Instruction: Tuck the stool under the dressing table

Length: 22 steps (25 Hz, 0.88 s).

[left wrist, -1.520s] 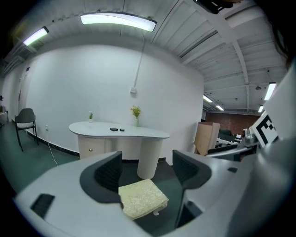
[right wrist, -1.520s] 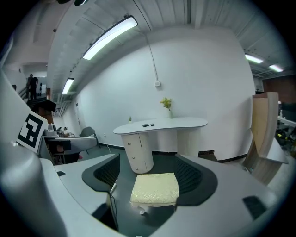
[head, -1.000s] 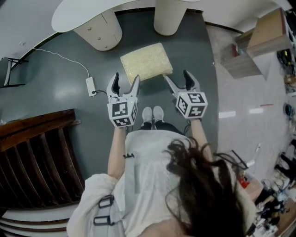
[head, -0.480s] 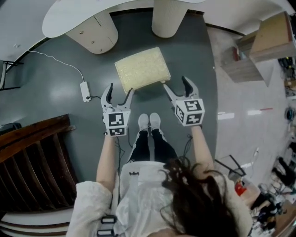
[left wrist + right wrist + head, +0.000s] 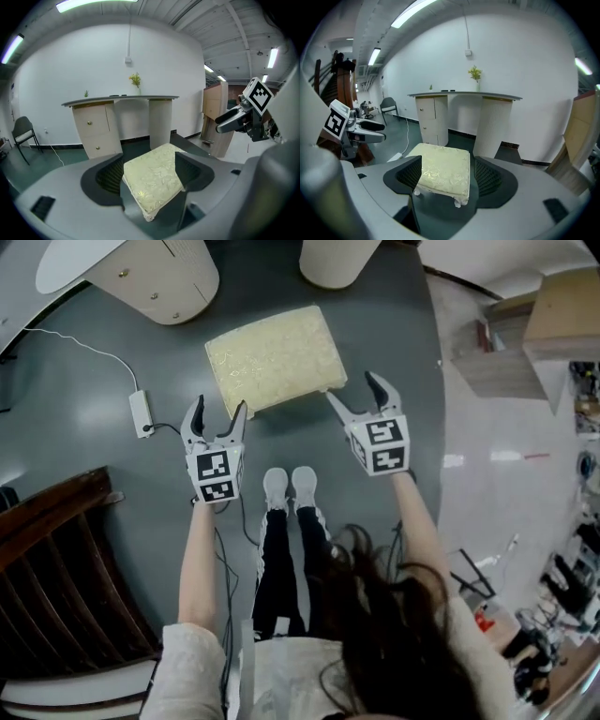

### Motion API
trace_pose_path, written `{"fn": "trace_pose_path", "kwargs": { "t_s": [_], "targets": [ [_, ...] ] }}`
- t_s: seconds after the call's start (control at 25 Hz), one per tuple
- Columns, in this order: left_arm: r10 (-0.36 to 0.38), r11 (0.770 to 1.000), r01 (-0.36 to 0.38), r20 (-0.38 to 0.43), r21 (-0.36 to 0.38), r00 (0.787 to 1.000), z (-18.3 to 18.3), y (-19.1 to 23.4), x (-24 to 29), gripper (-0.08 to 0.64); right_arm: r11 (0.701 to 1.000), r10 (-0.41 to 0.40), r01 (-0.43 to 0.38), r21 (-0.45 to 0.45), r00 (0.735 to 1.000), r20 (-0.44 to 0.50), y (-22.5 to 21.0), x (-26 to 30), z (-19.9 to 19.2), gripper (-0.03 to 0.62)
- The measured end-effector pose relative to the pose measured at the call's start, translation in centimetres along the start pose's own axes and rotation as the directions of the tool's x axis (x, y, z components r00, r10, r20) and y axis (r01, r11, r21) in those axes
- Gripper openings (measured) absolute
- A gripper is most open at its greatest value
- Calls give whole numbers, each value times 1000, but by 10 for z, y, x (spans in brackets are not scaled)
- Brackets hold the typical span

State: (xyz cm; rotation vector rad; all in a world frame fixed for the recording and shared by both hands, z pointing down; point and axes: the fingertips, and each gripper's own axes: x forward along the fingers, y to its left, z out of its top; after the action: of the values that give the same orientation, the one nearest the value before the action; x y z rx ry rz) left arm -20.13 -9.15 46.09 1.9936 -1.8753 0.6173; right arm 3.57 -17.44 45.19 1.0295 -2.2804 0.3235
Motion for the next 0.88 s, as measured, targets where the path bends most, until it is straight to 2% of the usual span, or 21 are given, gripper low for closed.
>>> {"fn": "trace_pose_path", "kwargs": {
  "t_s": [0.24,0.48,0.68,0.88],
  "targets": [
    [-18,1000,18,-92,-4,996,-95,-10,43,322,999,-22,19,-33,997,-80,-13,66,-69,341],
    [-4,998,-9,-191,-64,982,-182,-12,65,328,997,-45,34,-64,980,-193,-32,111,-145,341],
    [-5,1000,-1,-252,-21,968,-231,-16,78,330,993,-86,60,-106,962,-258,-47,137,-193,341],
    [20,998,-36,-296,-49,955,-262,-8,101,328,993,-70,35,-114,948,-311,-41,166,-219,341]
  ]
}}
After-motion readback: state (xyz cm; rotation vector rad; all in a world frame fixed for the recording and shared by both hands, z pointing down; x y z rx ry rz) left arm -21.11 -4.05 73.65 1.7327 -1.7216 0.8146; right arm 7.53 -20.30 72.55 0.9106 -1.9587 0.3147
